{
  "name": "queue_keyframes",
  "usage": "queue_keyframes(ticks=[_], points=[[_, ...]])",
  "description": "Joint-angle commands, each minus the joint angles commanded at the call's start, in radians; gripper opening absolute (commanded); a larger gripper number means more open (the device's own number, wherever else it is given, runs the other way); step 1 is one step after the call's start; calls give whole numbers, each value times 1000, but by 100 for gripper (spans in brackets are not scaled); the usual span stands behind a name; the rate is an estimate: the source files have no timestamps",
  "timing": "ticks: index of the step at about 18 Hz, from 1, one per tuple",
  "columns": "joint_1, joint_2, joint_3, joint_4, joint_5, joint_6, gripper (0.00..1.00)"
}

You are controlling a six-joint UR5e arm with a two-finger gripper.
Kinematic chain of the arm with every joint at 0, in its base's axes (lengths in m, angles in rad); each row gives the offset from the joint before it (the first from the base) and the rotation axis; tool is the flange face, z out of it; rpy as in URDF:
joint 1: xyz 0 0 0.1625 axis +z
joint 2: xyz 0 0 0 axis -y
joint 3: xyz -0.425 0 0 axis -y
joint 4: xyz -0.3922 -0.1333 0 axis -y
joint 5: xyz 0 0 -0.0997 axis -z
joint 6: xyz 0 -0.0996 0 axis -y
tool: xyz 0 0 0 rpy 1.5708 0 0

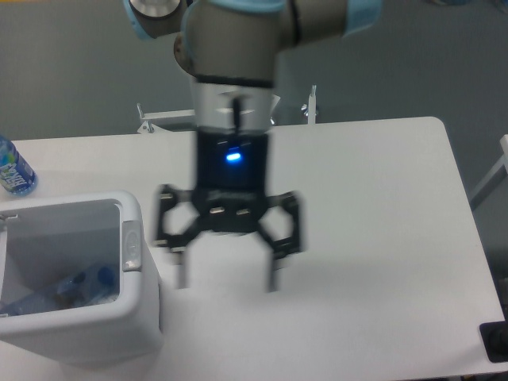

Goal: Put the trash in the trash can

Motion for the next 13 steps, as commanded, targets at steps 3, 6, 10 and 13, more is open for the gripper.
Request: queue_keyframes(ticks=[3, 6, 10, 13], points=[[57, 44, -35, -86, 17, 188, 100], [101, 83, -70, -195, 92, 437, 100], [121, 126, -130, -235, 179, 643, 100], [124, 135, -144, -233, 204, 663, 100]])
